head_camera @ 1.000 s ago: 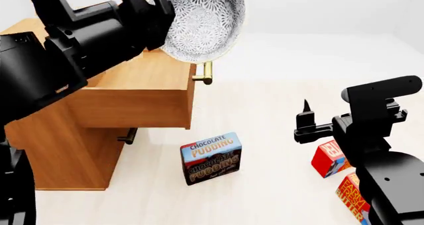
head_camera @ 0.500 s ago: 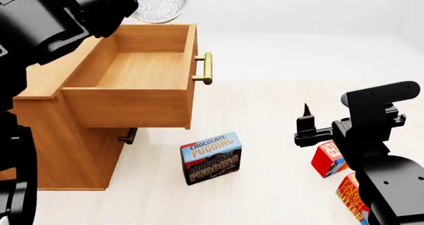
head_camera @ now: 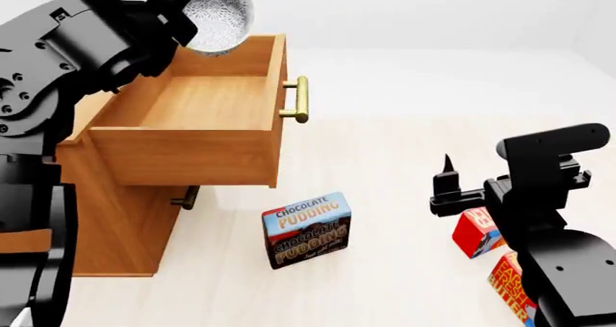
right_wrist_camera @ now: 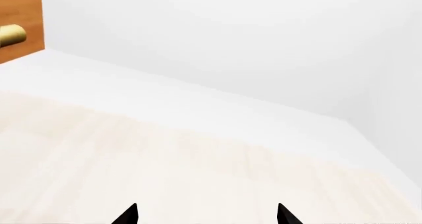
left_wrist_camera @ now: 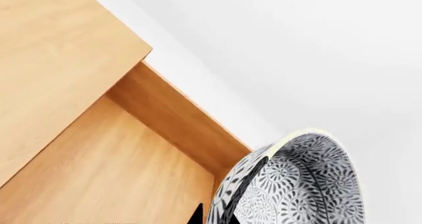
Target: Put the bowl in the top drawer of the cabinet.
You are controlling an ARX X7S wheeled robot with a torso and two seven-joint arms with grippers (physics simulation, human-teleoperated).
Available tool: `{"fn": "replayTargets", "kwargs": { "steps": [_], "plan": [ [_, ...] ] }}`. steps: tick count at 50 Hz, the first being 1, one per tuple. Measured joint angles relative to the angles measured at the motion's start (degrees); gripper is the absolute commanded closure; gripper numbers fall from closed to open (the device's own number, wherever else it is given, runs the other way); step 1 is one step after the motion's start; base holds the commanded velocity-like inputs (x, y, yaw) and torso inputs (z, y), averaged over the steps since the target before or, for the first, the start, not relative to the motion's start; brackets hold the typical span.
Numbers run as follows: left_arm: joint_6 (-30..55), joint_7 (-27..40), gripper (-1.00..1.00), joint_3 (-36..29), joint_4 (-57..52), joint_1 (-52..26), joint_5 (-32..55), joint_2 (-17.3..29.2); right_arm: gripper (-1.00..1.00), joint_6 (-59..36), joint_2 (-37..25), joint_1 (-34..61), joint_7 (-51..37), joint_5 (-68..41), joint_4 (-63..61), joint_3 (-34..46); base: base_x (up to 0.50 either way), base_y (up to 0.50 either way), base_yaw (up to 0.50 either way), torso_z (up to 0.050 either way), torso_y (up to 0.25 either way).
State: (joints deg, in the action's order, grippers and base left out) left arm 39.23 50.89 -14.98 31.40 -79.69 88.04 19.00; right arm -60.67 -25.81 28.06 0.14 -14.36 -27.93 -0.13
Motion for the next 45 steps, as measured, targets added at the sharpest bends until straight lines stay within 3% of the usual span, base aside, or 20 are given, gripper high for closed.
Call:
{"fn": "replayTargets", "kwargs": {
  "steps": [33,45],
  "plan": [
    [-6.00,-3.54,1.00,-5.18,21.18,-4.83,-8.14,-5.05,-1.00,3.19,-0.55,-2.22,-0.07,0.18,2.20,-0.69,0.00,0.00,0.00,0.000,0.001],
    [-4.67,-7.08,1.00,-7.99,34.05,-9.78,-11.12,-7.53,-1.00,4.34,-0.55,-2.80,-0.14,0.28,3.43,-0.80,0.00,0.00,0.00,0.000,0.000]
  ]
}}
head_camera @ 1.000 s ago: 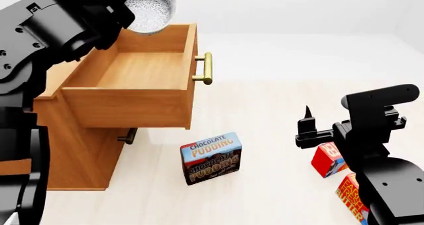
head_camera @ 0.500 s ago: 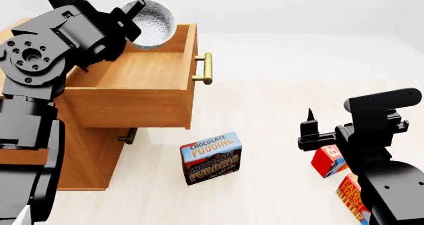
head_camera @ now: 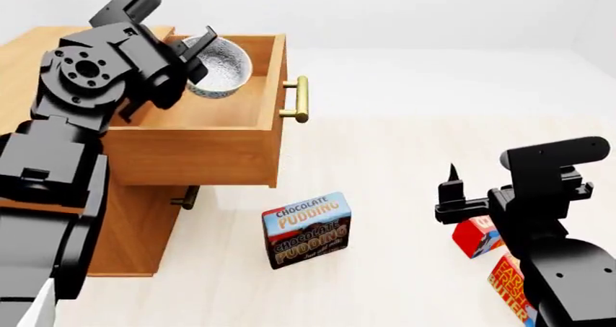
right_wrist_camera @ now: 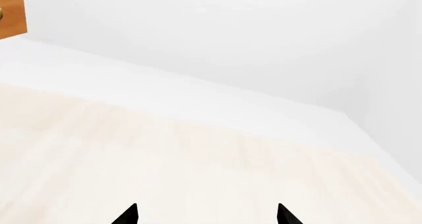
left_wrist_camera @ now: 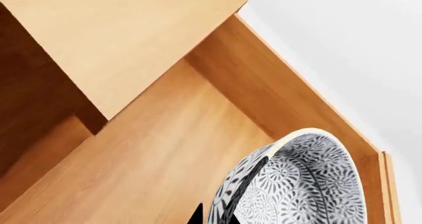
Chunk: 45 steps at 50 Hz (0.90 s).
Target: Put the bowl in the top drawer of the cabinet.
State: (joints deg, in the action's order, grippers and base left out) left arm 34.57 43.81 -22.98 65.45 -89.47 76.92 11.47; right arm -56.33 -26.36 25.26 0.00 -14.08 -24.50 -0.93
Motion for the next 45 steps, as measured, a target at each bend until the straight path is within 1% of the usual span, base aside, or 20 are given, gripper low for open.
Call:
{"fn": "replayTargets", "kwargs": {
  "steps": [7,17,34,45],
  "plan": [
    [1.41,-2.27,1.00,-0.42,4.76,-2.20,-0.47,-1.04,-1.00,0.54,-0.02,-0.40,-0.03,-0.02,0.42,-0.15,0.00,0.00,0.00,0.000,0.001],
    [2.45,-3.77,1.00,0.40,7.87,-3.83,-0.54,-1.64,-1.00,1.23,-0.06,-0.95,-0.05,-0.09,0.92,-0.38,0.00,0.00,0.00,0.000,0.000],
    [2.12,-3.65,1.00,2.86,9.46,-4.37,-3.03,-1.68,-1.00,2.08,-0.22,-1.67,-0.09,-0.21,1.57,-0.62,0.00,0.00,0.00,0.000,0.001],
    [1.84,-2.95,1.00,6.68,9.56,-3.42,-7.09,-1.63,-1.00,2.41,-0.25,-1.80,-0.12,-0.30,2.07,-0.57,0.00,0.00,0.00,0.000,0.000]
  ]
}}
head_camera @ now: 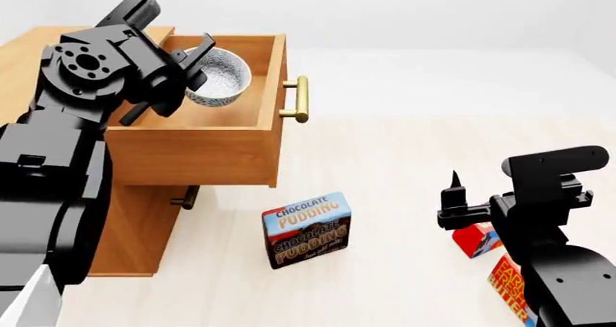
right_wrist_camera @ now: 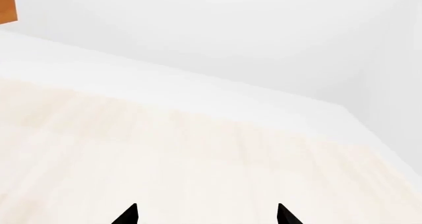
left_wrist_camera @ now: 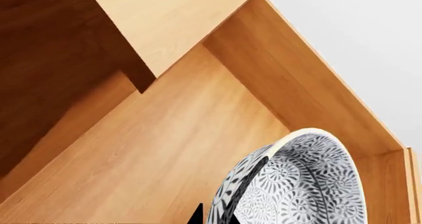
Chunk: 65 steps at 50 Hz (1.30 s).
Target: Put the bowl in the top drawer of the cabinet.
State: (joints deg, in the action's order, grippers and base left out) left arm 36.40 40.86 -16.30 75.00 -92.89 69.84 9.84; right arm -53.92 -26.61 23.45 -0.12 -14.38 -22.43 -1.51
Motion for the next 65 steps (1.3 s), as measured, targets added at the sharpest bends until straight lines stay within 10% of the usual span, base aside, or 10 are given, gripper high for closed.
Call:
{"fn": "replayTargets", "kwargs": {
  "steps": [7,8,40,65],
  "plan": [
    [0.57,0.02,1.00,3.90,0.00,0.68,-3.79,-0.24,-1.00,-0.09,-0.11,0.04,-0.05,-0.13,-0.05,-0.11,0.00,0.00,0.00,0.000,0.000],
    [0.70,-0.02,-1.00,4.54,0.00,0.75,-4.44,-0.29,-1.00,-0.07,-0.13,0.02,-0.05,-0.15,-0.05,-0.13,0.00,0.00,0.00,0.000,0.000],
    [5.16,-3.80,-1.00,25.25,-0.74,-0.64,-26.84,-2.00,-1.00,-0.17,-0.55,-0.27,-0.31,-0.69,-0.41,-0.68,0.00,0.00,0.00,0.000,0.000],
    [22.14,1.20,-1.00,27.68,-36.09,7.25,-22.13,-3.97,-1.00,-0.31,-0.69,-0.44,-0.64,-1.16,-0.81,-1.16,0.00,0.00,0.00,0.001,0.000]
  ]
}}
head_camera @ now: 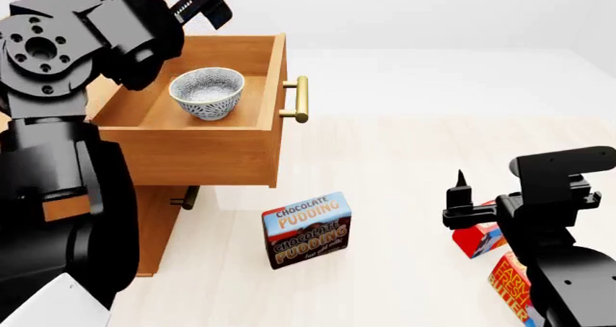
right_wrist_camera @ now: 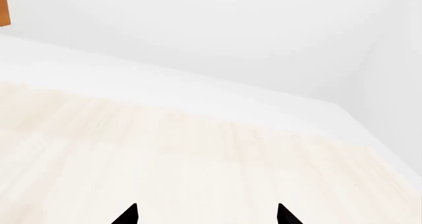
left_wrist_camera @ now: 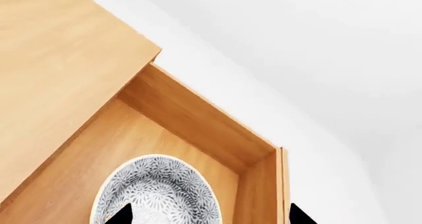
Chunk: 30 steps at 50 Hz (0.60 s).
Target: Put the bowl in the top drawer of the cabinet.
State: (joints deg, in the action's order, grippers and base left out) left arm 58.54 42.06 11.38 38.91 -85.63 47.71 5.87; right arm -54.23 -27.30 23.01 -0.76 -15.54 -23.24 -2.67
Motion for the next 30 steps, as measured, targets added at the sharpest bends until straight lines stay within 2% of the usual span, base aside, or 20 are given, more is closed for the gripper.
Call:
{"fn": "replayTargets", "kwargs": {
  "steps": [15,30],
  "plan": [
    [11.40,-0.58,-1.00,-0.74,-25.73,6.79,10.40,1.09,-1.00,-2.34,0.92,0.72,-2.37,-0.53,-6.31,-1.42,0.00,0.00,0.00,0.000,0.000],
    [14.90,-6.44,-1.00,-1.70,-51.50,19.01,18.93,6.38,-1.00,-8.31,2.37,4.46,-6.67,-1.32,-17.96,-3.63,0.00,0.00,0.00,0.000,0.000]
  ]
}}
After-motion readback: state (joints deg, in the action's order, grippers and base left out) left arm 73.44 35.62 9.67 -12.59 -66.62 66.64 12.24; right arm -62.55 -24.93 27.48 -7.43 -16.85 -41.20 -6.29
